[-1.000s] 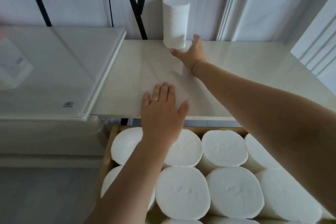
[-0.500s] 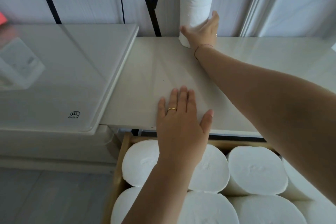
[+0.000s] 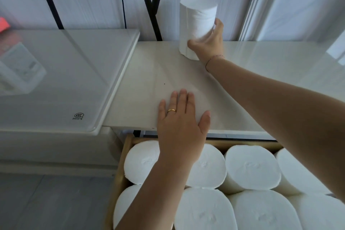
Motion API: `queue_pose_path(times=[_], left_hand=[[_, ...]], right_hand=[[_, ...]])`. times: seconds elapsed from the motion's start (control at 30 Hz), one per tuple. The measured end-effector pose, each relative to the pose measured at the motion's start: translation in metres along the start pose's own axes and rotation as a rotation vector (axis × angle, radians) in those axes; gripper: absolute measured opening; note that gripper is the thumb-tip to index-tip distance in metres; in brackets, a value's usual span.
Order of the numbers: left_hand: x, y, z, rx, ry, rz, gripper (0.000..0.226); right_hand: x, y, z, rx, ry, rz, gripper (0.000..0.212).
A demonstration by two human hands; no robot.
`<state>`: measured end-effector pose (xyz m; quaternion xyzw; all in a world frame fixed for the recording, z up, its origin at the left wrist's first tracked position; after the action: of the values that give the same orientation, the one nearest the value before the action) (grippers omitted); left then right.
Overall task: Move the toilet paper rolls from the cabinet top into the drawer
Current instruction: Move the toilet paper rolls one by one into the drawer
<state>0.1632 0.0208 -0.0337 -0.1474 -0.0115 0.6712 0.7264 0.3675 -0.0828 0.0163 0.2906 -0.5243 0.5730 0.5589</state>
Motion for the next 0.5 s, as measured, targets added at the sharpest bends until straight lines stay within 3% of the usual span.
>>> queue_pose_path(times=[0.37, 0.5], left_hand=[[0.003, -0.004, -0.006, 0.015, -0.001, -0.011, 0.064], [0.003, -0.007, -0.004, 0.041, 0.074, -0.021, 0.073]], right_hand=[[0.005, 0.094, 0.071, 0.130, -0.003, 0.042, 0.073], [0.004, 0.134, 0.104, 0.171, -0.007, 0.030, 0.066]])
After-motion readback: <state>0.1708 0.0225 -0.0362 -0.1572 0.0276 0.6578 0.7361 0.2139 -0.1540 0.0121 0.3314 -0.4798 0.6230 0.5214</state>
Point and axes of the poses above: each hand's wrist, its own y-axis away from the middle knuckle, its own z-axis out of the back of the hand, x = y × z, the point moved 10 cm from there along -y, towards the middle knuckle, and after that the axes turned 2 degrees about x, right-handed, at the moved point
